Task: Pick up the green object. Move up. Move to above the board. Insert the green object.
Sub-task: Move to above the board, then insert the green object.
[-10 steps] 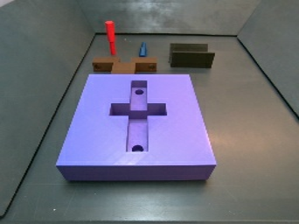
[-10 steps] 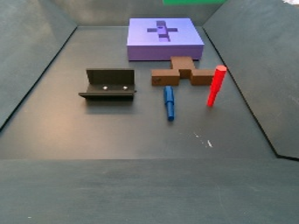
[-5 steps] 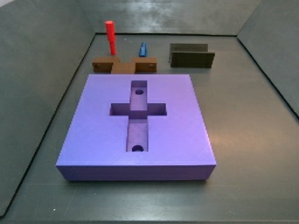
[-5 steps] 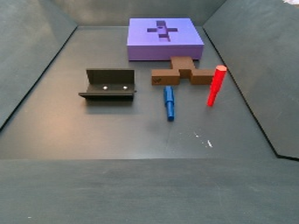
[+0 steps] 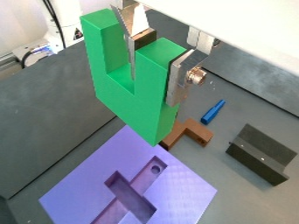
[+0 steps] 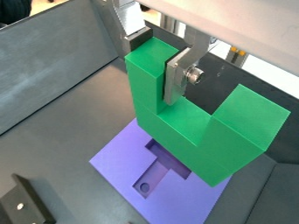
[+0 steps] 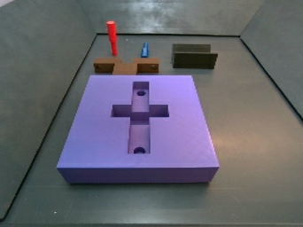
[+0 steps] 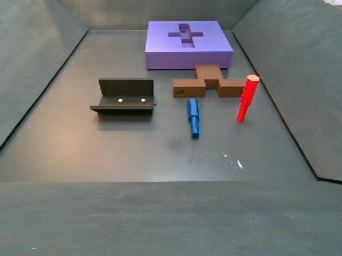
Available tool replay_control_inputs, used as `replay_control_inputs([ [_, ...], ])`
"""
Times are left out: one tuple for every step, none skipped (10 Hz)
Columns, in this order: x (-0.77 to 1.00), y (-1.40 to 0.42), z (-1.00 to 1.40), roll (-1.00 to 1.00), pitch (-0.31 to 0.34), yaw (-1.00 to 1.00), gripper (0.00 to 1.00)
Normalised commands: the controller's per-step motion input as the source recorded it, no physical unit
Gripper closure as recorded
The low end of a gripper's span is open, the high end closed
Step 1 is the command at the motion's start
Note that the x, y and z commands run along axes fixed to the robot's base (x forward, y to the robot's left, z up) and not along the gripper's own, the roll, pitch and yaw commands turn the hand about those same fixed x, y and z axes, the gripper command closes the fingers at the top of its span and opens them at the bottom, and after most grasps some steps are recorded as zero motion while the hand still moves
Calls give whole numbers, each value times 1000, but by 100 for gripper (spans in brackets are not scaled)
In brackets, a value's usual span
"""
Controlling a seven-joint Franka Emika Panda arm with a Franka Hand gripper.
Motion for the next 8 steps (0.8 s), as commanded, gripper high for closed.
replay_control_inputs([
  [44,-174,51,15,126,12,100],
  [0,-277,-409,419,-149,-34,100],
  [0,-300,-326,484,-124,-40,100],
  [83,-366,-391,447,-137,-97,100],
  [80,-337,-449,401,-147,-60,100],
  [103,0,-546,84,-133,-106,100],
  [60,0,-494,0,-63,-157,100],
  [0,3,-631,-79,0,0,100],
])
